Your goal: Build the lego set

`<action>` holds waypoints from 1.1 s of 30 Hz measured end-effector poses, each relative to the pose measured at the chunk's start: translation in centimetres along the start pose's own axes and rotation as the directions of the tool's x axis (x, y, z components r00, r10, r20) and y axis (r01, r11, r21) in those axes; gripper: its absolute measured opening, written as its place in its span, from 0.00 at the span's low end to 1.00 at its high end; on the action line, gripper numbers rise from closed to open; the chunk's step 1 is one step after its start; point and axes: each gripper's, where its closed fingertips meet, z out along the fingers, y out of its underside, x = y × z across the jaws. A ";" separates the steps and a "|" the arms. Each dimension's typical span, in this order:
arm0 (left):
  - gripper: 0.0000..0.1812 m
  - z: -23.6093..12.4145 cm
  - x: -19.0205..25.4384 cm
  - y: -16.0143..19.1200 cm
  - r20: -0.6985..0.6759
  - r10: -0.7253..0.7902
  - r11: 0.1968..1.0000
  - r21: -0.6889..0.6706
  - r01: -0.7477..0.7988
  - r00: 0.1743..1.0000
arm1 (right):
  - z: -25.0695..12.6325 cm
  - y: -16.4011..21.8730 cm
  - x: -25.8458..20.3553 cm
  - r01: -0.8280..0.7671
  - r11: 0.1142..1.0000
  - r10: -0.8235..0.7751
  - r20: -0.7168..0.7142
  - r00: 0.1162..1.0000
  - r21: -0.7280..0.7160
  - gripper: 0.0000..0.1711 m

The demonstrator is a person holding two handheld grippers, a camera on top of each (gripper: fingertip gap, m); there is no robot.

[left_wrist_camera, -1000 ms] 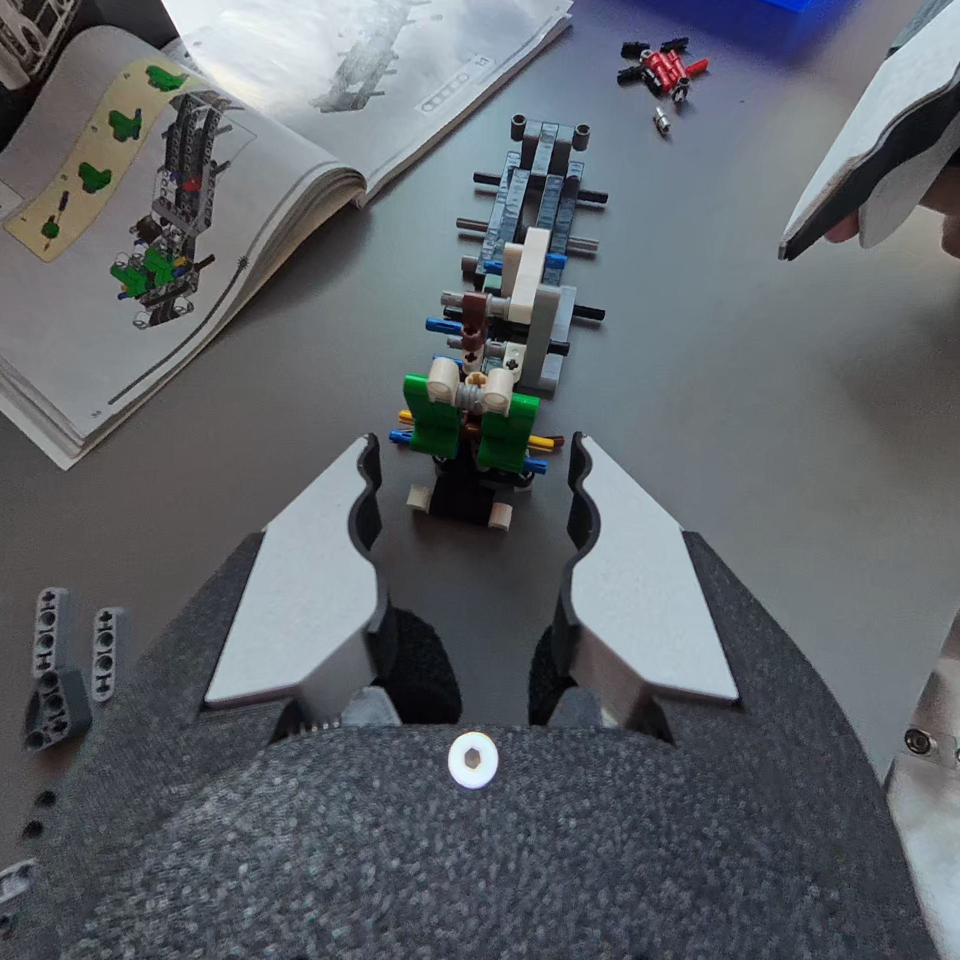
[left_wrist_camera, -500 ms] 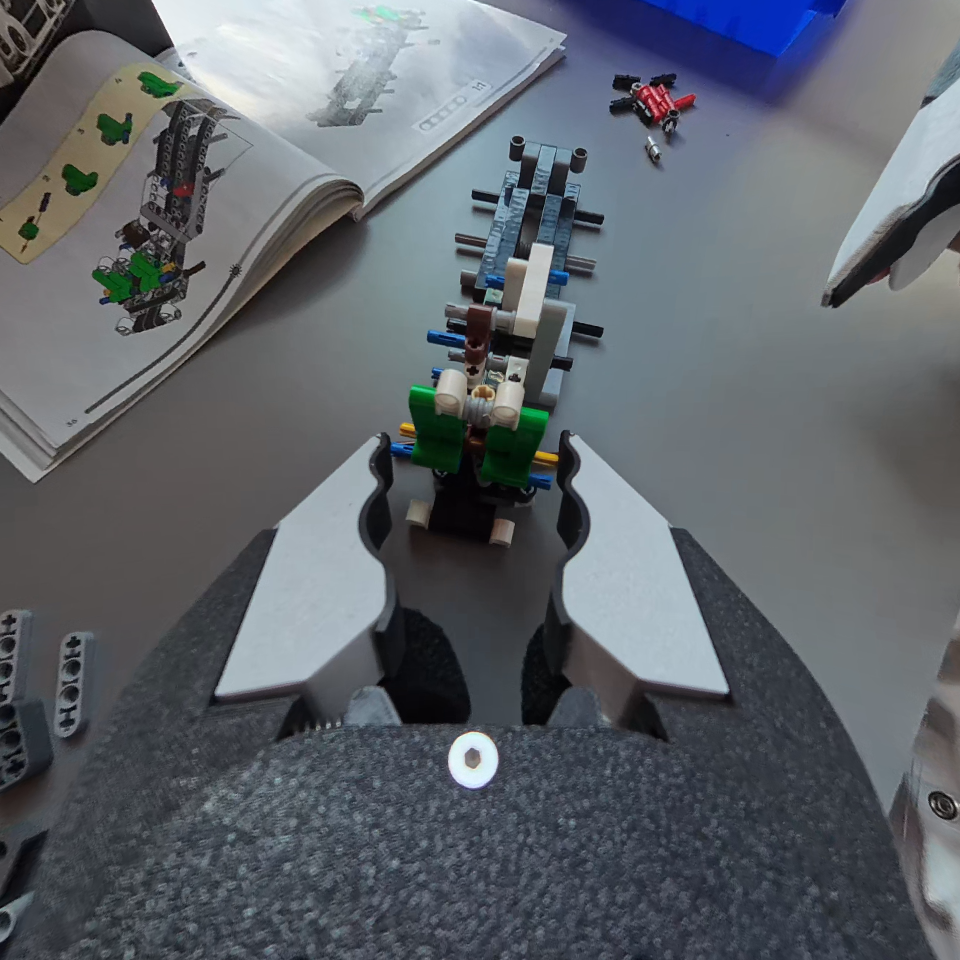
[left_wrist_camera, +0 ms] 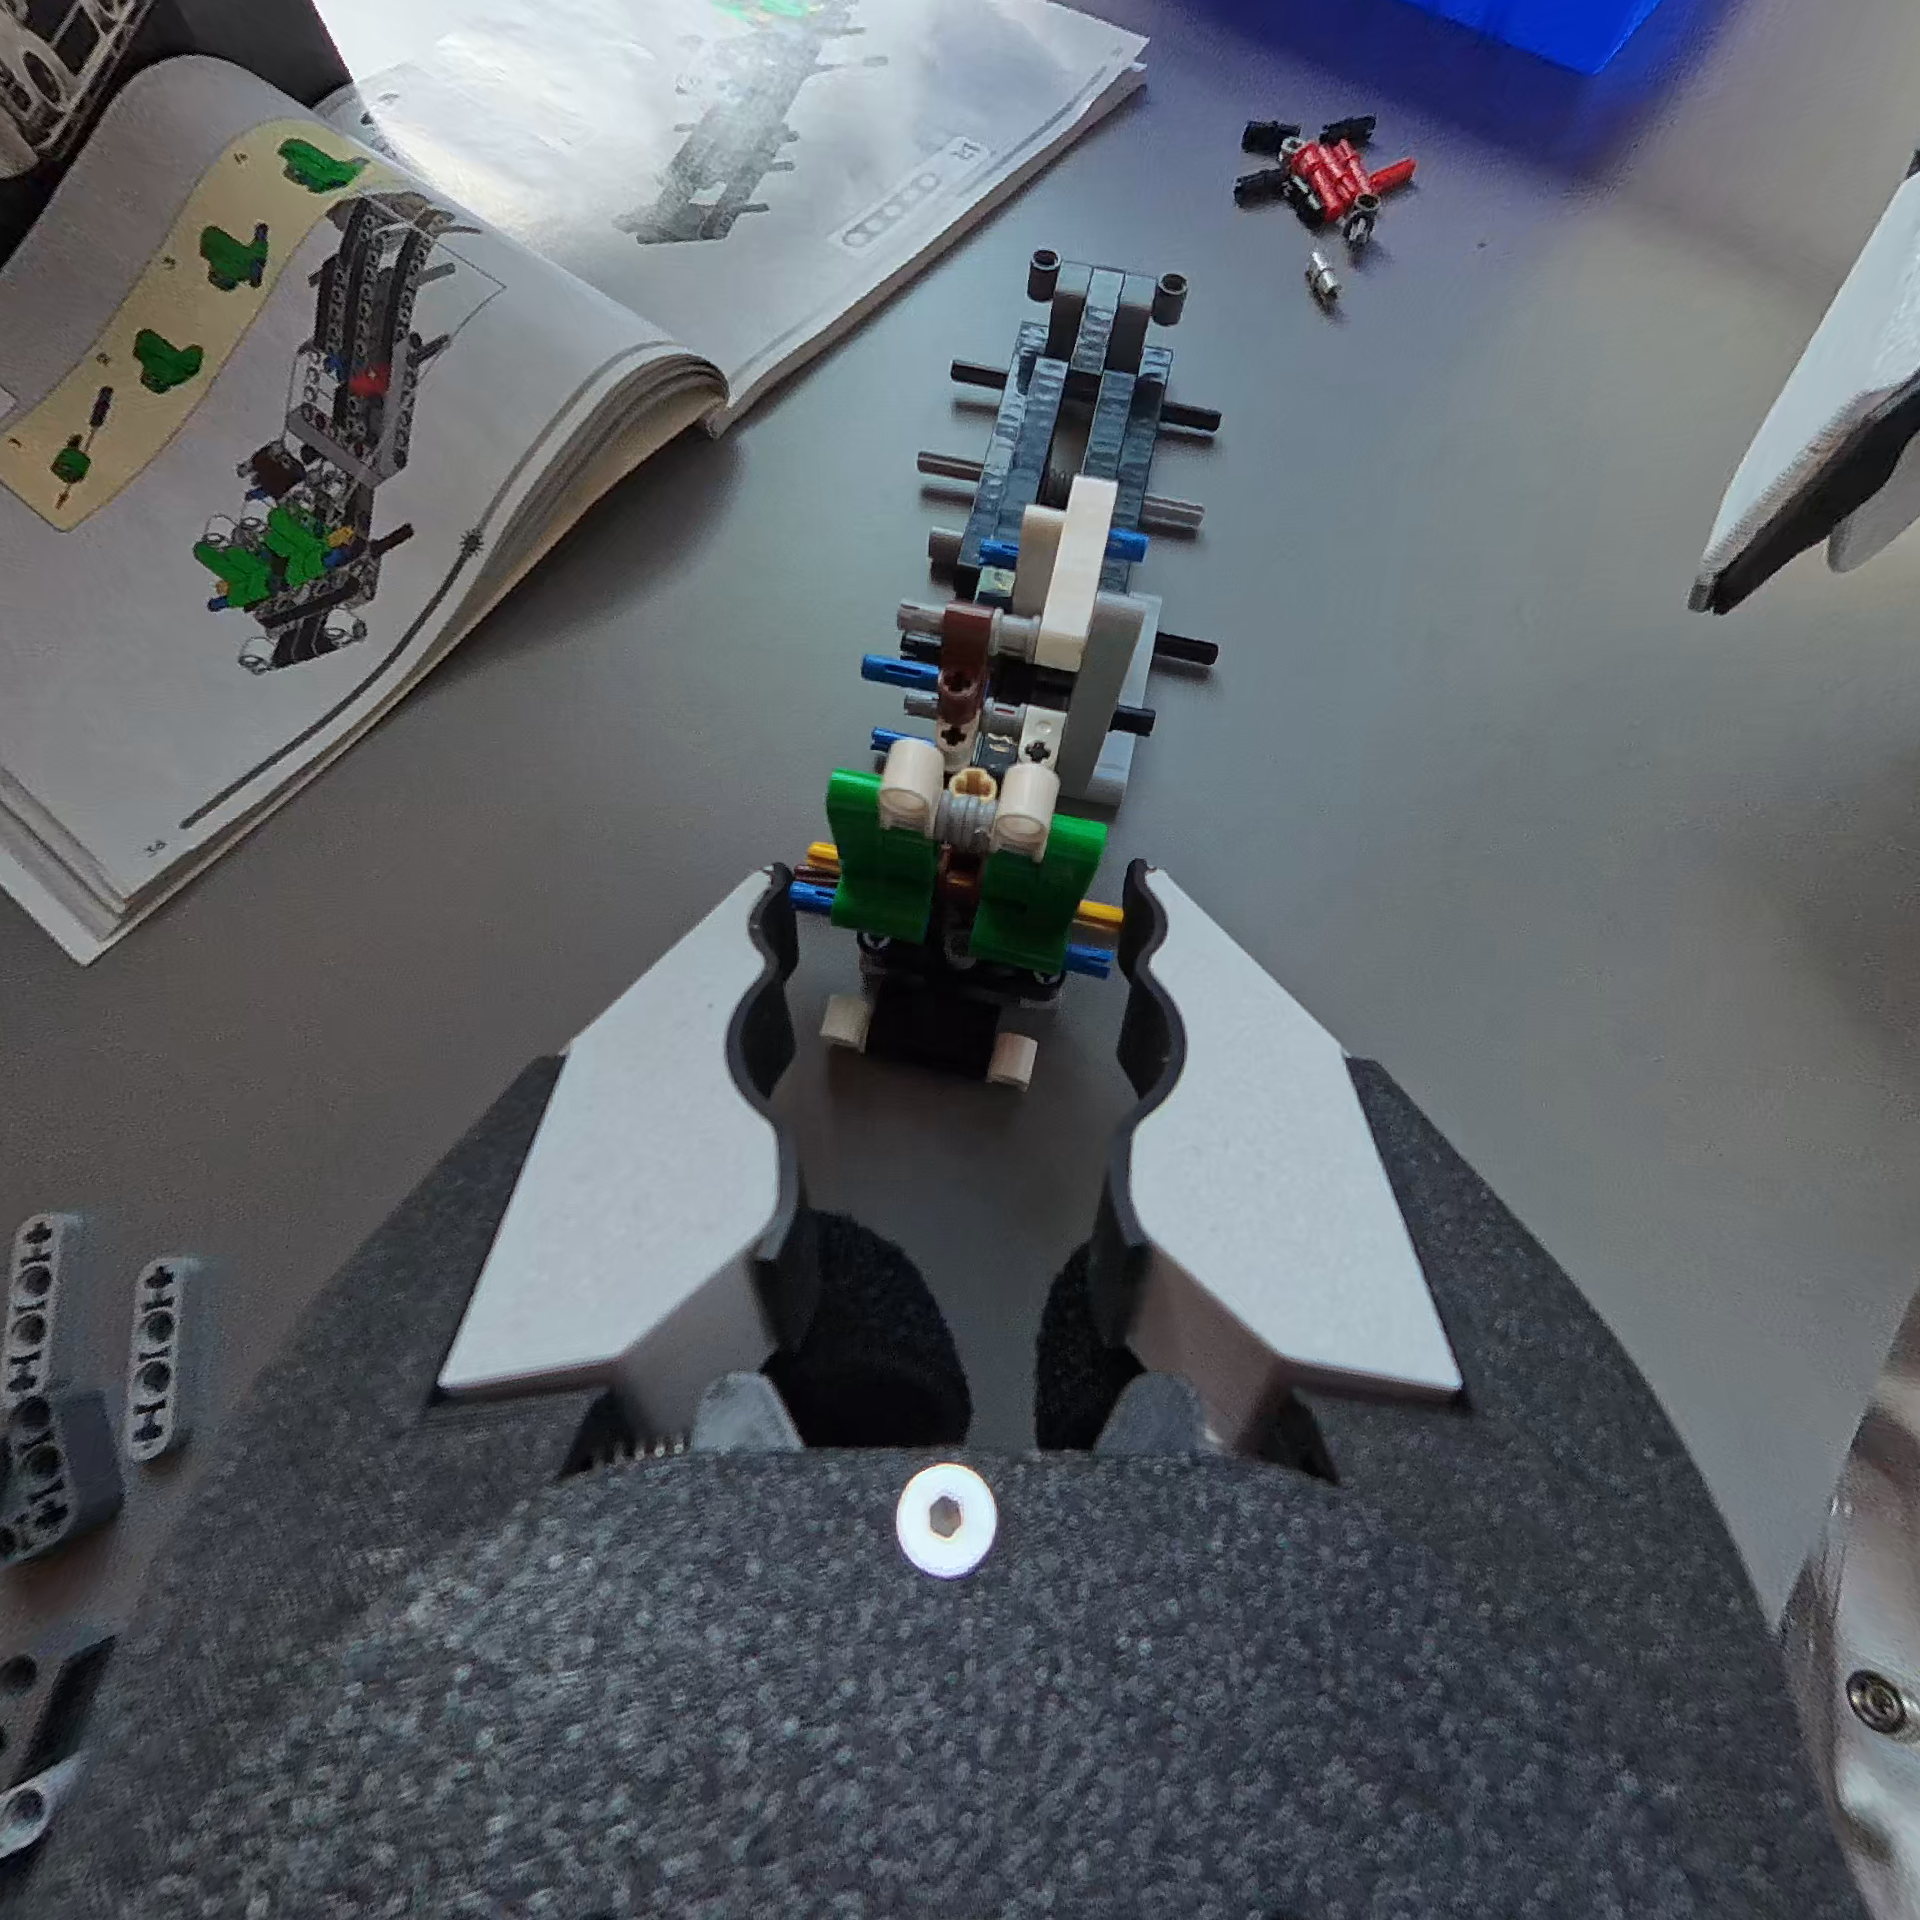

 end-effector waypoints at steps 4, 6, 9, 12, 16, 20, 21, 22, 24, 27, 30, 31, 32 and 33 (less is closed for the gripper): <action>0.34 0.1 0.4 0.0 0.001 0.007 1.000 -0.008 -0.007 1.000 | -0.2 0.0 -0.4 0.013 1.000 -0.013 0.008 1.000 0.007 0.28; 0.34 0.1 0.5 -0.1 -0.003 0.006 1.000 -0.008 -0.006 1.000 | -0.2 0.0 -0.6 0.016 1.000 -0.017 0.011 1.000 0.009 0.28; 0.34 0.2 0.7 -0.1 -0.005 -0.003 1.000 -0.011 0.003 1.000 | -0.3 0.3 -0.9 0.018 1.000 -0.018 0.012 1.000 0.006 0.28; 0.34 0.2 0.8 -0.1 -0.006 0.001 1.000 -0.019 -0.001 1.000 | -0.5 0.4 -1.0 0.016 1.000 -0.016 0.010 1.000 0.010 0.28; 0.34 0.3 1.0 -0.1 -0.007 0.008 1.000 -0.026 -0.009 1.000 | -0.6 0.4 -1.1 0.014 1.000 -0.015 0.013 1.000 0.023 0.28; 0.34 0.3 1.1 -0.1 -0.005 0.004 1.000 -0.023 -0.004 1.000 | -0.4 0.5 -1.2 0.010 1.000 -0.010 0.024 1.000 0.024 0.28; 0.34 0.3 1.1 -0.1 -0.003 0.001 1.000 -0.017 -0.001 1.000 | -0.4 0.6 -1.1 0.010 1.000 -0.011 0.023 1.000 0.023 0.28; 0.34 0.3 1.1 -0.2 -0.006 -0.006 1.000 -0.009 0.006 1.000 | -0.3 0.7 -1.0 0.009 1.000 -0.009 0.020 1.000 0.022 0.28; 0.34 0.4 1.2 -0.3 -0.021 -0.016 1.000 0.003 0.016 1.000 | -0.3 0.7 -0.5 0.008 1.000 -0.008 0.003 1.000 0.022 0.28; 0.34 0.5 1.2 -0.4 -0.014 -0.008 1.000 0.023 0.009 1.000 | -0.5 0.4 0.6 0.009 1.000 -0.008 -0.052 0.999 0.028 0.28; 0.40 -0.2 1.3 -1.1 0.006 0.026 0.996 0.084 -0.027 1.000 | -1.1 -0.6 2.3 0.070 0.996 -0.057 -0.185 0.981 0.063 0.28; 0.41 -0.7 1.2 -1.6 0.017 0.032 0.992 0.125 -0.034 0.999 | -1.5 -1.1 3.0 0.104 0.991 -0.081 -0.245 0.966 0.081 0.28; 0.40 -1.4 1.1 -2.0 0.025 0.034 0.986 0.163 -0.037 0.999 | -1.9 -1.5 3.6 0.134 0.986 -0.100 -0.301 0.948 0.096 0.28; 0.41 -2.2 0.8 -2.3 0.031 0.032 0.979 0.201 -0.038 0.999 | -2.2 -1.8 4.1 0.161 0.981 -0.115 -0.342 0.933 0.110 0.29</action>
